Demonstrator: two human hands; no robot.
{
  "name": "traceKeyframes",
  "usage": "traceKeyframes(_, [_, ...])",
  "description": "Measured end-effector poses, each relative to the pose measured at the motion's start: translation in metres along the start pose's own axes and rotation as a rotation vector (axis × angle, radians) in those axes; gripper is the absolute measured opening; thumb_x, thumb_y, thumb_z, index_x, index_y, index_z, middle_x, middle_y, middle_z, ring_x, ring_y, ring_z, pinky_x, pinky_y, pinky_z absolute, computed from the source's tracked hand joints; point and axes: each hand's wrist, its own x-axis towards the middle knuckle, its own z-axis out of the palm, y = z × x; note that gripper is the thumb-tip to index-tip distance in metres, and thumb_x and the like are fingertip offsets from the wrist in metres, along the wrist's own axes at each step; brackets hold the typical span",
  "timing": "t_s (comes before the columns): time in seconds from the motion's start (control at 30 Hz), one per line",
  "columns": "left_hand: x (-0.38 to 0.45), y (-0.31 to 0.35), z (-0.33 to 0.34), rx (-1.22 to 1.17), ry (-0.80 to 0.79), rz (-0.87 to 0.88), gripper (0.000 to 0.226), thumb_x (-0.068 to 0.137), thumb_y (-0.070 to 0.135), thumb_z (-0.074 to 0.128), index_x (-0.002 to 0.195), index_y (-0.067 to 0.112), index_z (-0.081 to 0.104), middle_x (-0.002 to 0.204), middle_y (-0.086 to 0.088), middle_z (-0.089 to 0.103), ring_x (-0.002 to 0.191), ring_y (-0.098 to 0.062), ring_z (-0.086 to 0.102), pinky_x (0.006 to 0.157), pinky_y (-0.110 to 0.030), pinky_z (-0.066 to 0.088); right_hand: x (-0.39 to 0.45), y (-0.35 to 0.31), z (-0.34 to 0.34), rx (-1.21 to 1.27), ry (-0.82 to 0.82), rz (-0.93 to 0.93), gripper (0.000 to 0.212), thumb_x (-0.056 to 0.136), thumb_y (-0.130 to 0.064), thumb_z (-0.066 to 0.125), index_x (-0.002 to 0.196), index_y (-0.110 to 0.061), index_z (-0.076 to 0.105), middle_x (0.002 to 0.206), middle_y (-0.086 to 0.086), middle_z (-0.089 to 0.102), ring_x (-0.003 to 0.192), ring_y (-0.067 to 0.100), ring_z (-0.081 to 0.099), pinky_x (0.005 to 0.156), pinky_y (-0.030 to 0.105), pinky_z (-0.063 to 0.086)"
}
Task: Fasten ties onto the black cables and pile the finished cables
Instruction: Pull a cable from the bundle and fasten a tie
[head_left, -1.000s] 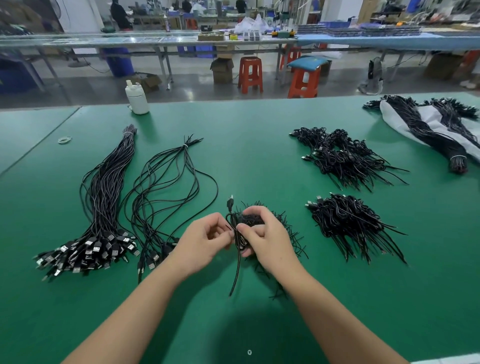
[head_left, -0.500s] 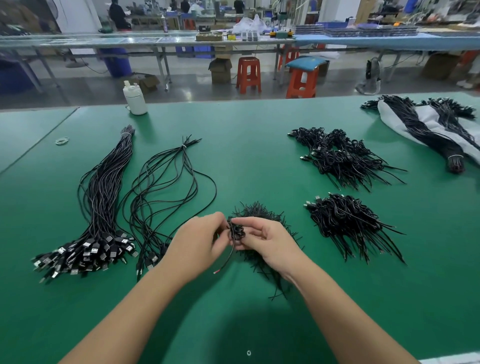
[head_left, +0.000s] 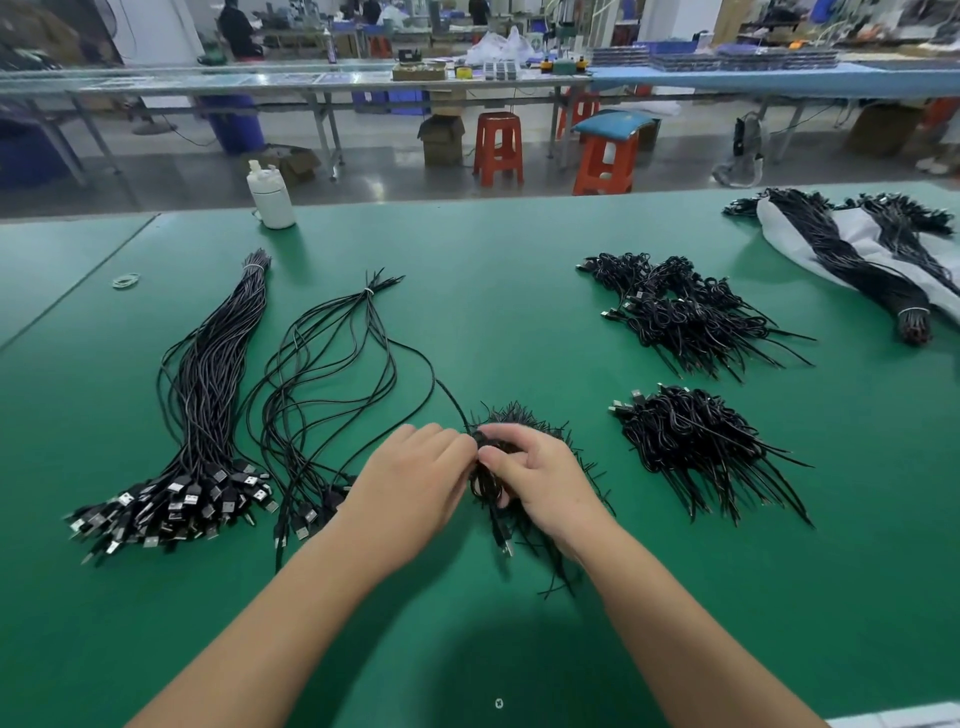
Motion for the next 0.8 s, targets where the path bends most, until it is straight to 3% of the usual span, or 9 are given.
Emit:
traceKeyframes(0.1, [-0.0032,-0.0008,0.0037,-0.024,-0.004,-0.008,0.012,0.092,0.017,0.051,0.084,0.014,0.059,0.075,0.001,0.056,0.068,-0.024,0.052,0.063,-0.034,0.041,-0.0017,-0.0012,0.0027,0.057,0.006,-0.035,0.006,0.097,-0.013,0.061,0.102,-0.015,0.063,0.055,-0.004,0.06,0.051,0.011,0.053,0.057,0.02,0.046])
traceKeyframes(0.23, [-0.005,-0.0024,0.002,-0.303,-0.036,-0.272,0.007,0.092,0.016,0.063,0.087,0.019,0.058,0.079,0.008,0.059,0.072,-0.016,0.054,0.07,-0.031,0.043,-0.0057,-0.0024,0.0022,0.087,-0.069,-0.035,0.025,0.101,-0.008,0.052,0.108,-0.024,0.069,0.077,-0.002,0.073,0.058,0.004,0.057,0.051,0.018,0.045])
traceKeyframes(0.3, [-0.0052,-0.005,0.0008,-0.457,-0.055,-0.383,0.013,0.092,0.017,0.064,0.085,0.025,0.057,0.076,0.013,0.06,0.072,-0.008,0.055,0.069,-0.026,0.045,-0.0068,-0.0037,0.0026,0.069,-0.115,-0.063,0.033,0.098,-0.003,0.056,0.112,-0.03,0.069,0.086,-0.002,0.075,0.069,0.003,0.064,0.062,0.017,0.05])
traceKeyframes(0.4, [-0.0049,-0.0057,-0.0013,-0.582,-0.074,-0.434,0.017,0.093,0.019,0.065,0.082,0.029,0.057,0.075,0.016,0.064,0.073,-0.009,0.058,0.069,-0.018,0.044,-0.0064,-0.004,0.0027,0.067,-0.118,-0.097,0.044,0.094,0.009,0.055,0.108,-0.031,0.069,0.088,-0.005,0.075,0.08,0.005,0.067,0.078,0.023,0.053])
traceKeyframes(0.5, [-0.0057,-0.0068,-0.0017,-0.555,-0.078,-0.418,0.019,0.092,0.018,0.065,0.082,0.03,0.055,0.072,0.014,0.061,0.073,-0.006,0.056,0.066,-0.016,0.042,-0.0066,-0.0037,0.0028,-0.103,-0.057,-0.135,0.033,0.095,-0.008,0.064,0.097,-0.04,0.07,0.088,-0.001,0.07,0.079,0.011,0.06,0.075,0.034,0.05])
traceKeyframes(0.6, [-0.0067,-0.0072,-0.0024,-0.47,-0.069,-0.337,0.012,0.092,0.017,0.065,0.086,0.024,0.057,0.076,0.012,0.059,0.071,-0.005,0.053,0.068,-0.023,0.045,-0.0057,-0.0049,0.0005,-0.269,-0.001,-0.161,0.022,0.093,-0.02,0.068,0.084,-0.04,0.069,0.095,-0.006,0.056,0.086,0.009,0.055,0.077,0.016,0.041])
traceKeyframes(0.67, [-0.0067,-0.0059,-0.0031,-0.38,-0.068,-0.258,0.008,0.093,0.018,0.063,0.088,0.017,0.057,0.08,0.008,0.059,0.073,-0.011,0.053,0.068,-0.029,0.046,-0.006,-0.0081,-0.0004,-0.244,-0.037,-0.144,0.02,0.096,-0.02,0.064,0.089,-0.038,0.072,0.09,-0.017,0.058,0.082,0.002,0.056,0.076,0.011,0.039])
traceKeyframes(0.73, [-0.0063,-0.0053,-0.0033,-0.37,-0.057,-0.232,0.008,0.094,0.019,0.062,0.089,0.018,0.056,0.082,0.009,0.057,0.075,-0.009,0.051,0.069,-0.027,0.045,-0.0072,-0.0073,-0.0009,-0.178,-0.073,-0.122,0.033,0.099,-0.02,0.059,0.077,-0.043,0.068,0.067,-0.016,0.056,0.062,0.006,0.05,0.062,0.015,0.04])
traceKeyframes(0.8, [-0.0053,-0.0042,-0.0023,-0.405,-0.039,-0.234,0.008,0.095,0.018,0.062,0.09,0.02,0.055,0.082,0.012,0.056,0.076,-0.007,0.05,0.07,-0.025,0.043,-0.0063,-0.0052,-0.0005,-0.109,-0.04,-0.075,0.025,0.1,-0.02,0.058,0.085,-0.036,0.071,0.057,-0.014,0.051,0.054,0.007,0.045,0.057,0.016,0.04])
